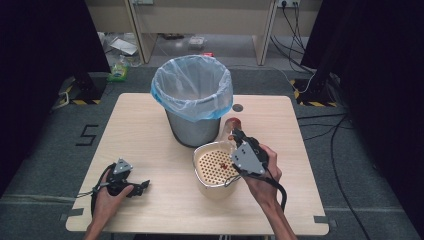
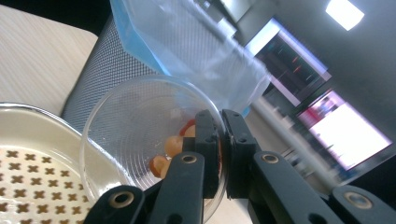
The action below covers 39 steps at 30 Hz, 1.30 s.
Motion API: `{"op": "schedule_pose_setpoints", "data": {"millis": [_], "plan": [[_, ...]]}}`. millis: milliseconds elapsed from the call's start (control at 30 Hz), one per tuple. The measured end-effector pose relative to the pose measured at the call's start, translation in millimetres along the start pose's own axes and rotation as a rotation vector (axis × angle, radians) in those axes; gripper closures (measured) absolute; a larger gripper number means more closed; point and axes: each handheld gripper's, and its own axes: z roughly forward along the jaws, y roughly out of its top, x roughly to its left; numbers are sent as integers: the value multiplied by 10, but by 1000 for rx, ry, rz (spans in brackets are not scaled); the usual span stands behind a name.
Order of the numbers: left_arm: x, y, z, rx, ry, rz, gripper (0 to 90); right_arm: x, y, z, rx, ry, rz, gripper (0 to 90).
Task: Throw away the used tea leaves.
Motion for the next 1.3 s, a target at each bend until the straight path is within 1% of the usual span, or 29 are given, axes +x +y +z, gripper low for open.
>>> {"op": "schedule_pose_setpoints", "data": {"millis": [33, 100, 133, 167, 200, 233, 267, 300, 333, 400, 467, 567, 633, 667, 700, 733, 767, 800, 867, 933, 967, 1000, 1033, 1067, 1100, 1133, 1200, 1267, 1300], "plan": [[-1, -1, -1, 0, 0, -1, 0, 43, -2, -12, -9, -23, -20, 862], [-3, -3, -1, -2, -2, -1, 1, 86, 14, -36, -21, -41, -40, 864], [-3, -3, 0, -3, -2, -1, 0, 110, 46, -57, -40, -50, -74, 863], [-2, -3, -2, -1, -3, -1, 0, 132, 64, -54, -46, -74, -118, 867], [-2, -3, -1, -1, -2, -1, 0, 146, 49, -29, -35, -90, -127, 869], [-3, -4, -2, -2, -2, 0, 0, 151, 24, -9, -42, -88, -107, 869], [-5, -6, -3, -3, -2, 1, 1, 170, 19, -6, -50, -91, -121, 869], [-5, -7, -4, -3, -3, 1, 1, 200, 31, -14, -59, -99, -151, 869], [-4, -6, -4, -2, -4, 0, 0, 218, 32, -9, -69, -98, -170, 869], [-5, -7, -4, -3, -3, 0, 0, 228, -9, 19, -54, -103, -150, 871], [-6, -7, -5, -2, -3, 0, 0, 265, 8, -23, -74, -118, -190, 871], [-5, -7, -5, -1, -3, -1, 0, 262, 21, -75, -95, -154, -193, 872], [-6, -7, -5, -2, -3, 0, 0, 249, 27, -94, -100, -161, -193, 872], [-5, -7, -5, -2, -4, -1, 0, 249, 34, -111, -106, -184, -196, 872], [-5, -7, -5, -1, -4, 0, 0, 252, 22, -88, -97, -192, -217, 872], [-5, -7, -5, -2, -3, -1, 0, 251, -2, -50, -82, -194, -221, 872], [-6, -7, -5, -2, -3, 0, 0, 251, -11, -24, -78, -194, -207, 872], [-6, -7, -5, -2, -3, 0, 0, 267, 10, -34, -88, -201, -214, 872], [-6, -7, -5, -2, -3, -1, 0, 301, 58, -59, -117, -226, -273, 873], [-5, -7, -5, -2, -3, -1, 0, 300, 37, -48, -110, -247, -264, 873], [-5, -7, -5, -2, -4, 0, 0, 306, 36, -63, -120, -257, -273, 873], [-5, -7, -5, -1, -4, -1, 0, 305, 38, -65, -118, -259, -284, 873], [-5, -7, -5, -1, -4, -1, 0, 303, 30, -57, -104, -258, -276, 872], [-5, -7, -5, -2, -4, -1, 0, 304, 25, -60, -109, -265, -271, 873], [-5, -7, -5, -2, -3, 0, 0, 315, 31, -72, -117, -275, -285, 873], [-5, -7, -5, -1, -3, -1, 0, 321, 37, -66, -115, -276, -292, 873], [-5, -7, -5, -1, -3, -1, 0, 326, 22, -38, -109, -281, -285, 872], [-5, -7, -5, -1, -4, -1, 0, 357, 31, -47, -129, -295, -318, 873], [-5, -7, -5, -1, -4, -1, 0, 366, 17, -21, -113, -289, -319, 872]]}}
